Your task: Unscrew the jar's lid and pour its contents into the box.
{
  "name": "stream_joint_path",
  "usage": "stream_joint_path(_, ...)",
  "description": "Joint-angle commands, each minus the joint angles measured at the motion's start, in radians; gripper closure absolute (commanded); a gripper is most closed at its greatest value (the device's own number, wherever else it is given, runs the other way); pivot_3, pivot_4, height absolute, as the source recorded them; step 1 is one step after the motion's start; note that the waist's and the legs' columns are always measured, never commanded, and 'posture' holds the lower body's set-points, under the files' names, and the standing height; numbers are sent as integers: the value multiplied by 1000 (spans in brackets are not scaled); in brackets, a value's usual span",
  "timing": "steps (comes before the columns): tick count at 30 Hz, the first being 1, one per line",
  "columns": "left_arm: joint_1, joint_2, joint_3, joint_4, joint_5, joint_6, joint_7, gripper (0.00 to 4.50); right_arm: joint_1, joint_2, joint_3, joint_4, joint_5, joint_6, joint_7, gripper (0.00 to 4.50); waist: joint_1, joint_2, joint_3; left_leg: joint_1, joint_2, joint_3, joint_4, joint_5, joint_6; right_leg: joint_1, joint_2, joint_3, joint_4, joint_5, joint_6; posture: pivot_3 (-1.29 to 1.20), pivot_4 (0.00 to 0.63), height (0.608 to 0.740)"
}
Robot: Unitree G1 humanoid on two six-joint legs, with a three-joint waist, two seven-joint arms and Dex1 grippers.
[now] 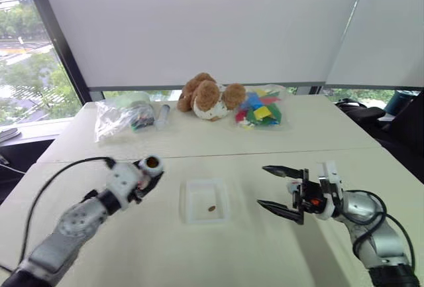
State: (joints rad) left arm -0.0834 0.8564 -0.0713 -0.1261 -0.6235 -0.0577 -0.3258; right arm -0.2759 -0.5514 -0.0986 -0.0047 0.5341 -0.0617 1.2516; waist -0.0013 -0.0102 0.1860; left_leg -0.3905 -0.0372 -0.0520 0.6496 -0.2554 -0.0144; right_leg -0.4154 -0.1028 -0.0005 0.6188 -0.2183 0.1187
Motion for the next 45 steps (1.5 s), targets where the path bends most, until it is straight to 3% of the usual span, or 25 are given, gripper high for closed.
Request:
stream_joint_path(1, 83, -62, 218, -21, -268, 148, -73, 2319, -37, 40, 28, -37, 27, -16, 16, 30, -3, 0, 0, 0, 0, -1, 0, 0, 0, 0, 0, 0, 0, 0, 0, 0, 150, 740)
stream_joint_path(5, 125, -161, 380, 87, -255, 136, -63, 2319, -48, 68, 55, -67, 47, 13, 11, 30, -6, 0, 0, 0, -1, -1, 0, 0, 0, 1, 1, -1, 0, 0, 0, 0, 150, 740)
stream_joint_path(9, 113, -240, 471, 186, -122, 31, -33, 2319, -53, 72, 53, -57, 38, 9, 6, 30, -6, -1, 0, 1, -1, -1, 0, 0, 0, 2, 1, -2, -1, 0, 0, 0, 150, 740)
stream_joint_path(20, 29, -318, 497, 374, 76, -10, -31, 2319, -30, 25, 11, -32, 33, 3, 13, 30, 12, -1, -1, 2, -1, -1, 1, 0, 0, 4, 1, -2, -2, 0, 0, 0, 150, 740)
stream_joint_path(24, 18, -325, 507, 376, 116, -29, -32, 329, -28, 16, 8, -46, 35, 5, 9, 0, 11, -1, -1, 2, -1, -1, 0, 0, 0, 4, 1, -2, -2, 0, 0, 0, 150, 740)
stream_joint_path(25, 21, -327, 514, 364, 107, -19, -40, 51, -23, 9, 3, -58, 41, 13, 8, 0, 11, -1, -1, 2, -1, -1, 0, 0, 0, 4, 1, -2, -2, 0, 0, 0, 150, 740)
stream_joint_path(31, 77, -303, 559, 319, 89, 43, -88, 51, 51, -64, -43, -127, 75, 78, 5, 0, 13, -1, -1, 2, -1, -1, 0, 0, 0, 4, 1, -2, -4, 0, 0, 0, 150, 740)
stream_joint_path(41, 294, -174, 596, 225, 113, 21, -354, 51, 230, -210, -222, -89, 81, 71, 63, 0, 14, -1, -1, 2, 0, 0, -1, 0, 0, 5, 0, -1, -7, -3, -6, 0, 150, 740)
stream_joint_path(45, 495, -72, 622, 168, 211, -107, -543, 51, 293, -280, -308, -63, 80, 53, 124, 0, 12, -1, -1, 1, 1, 0, -2, -1, 0, 4, -1, -1, -8, -5, -9, 0, 150, 740)
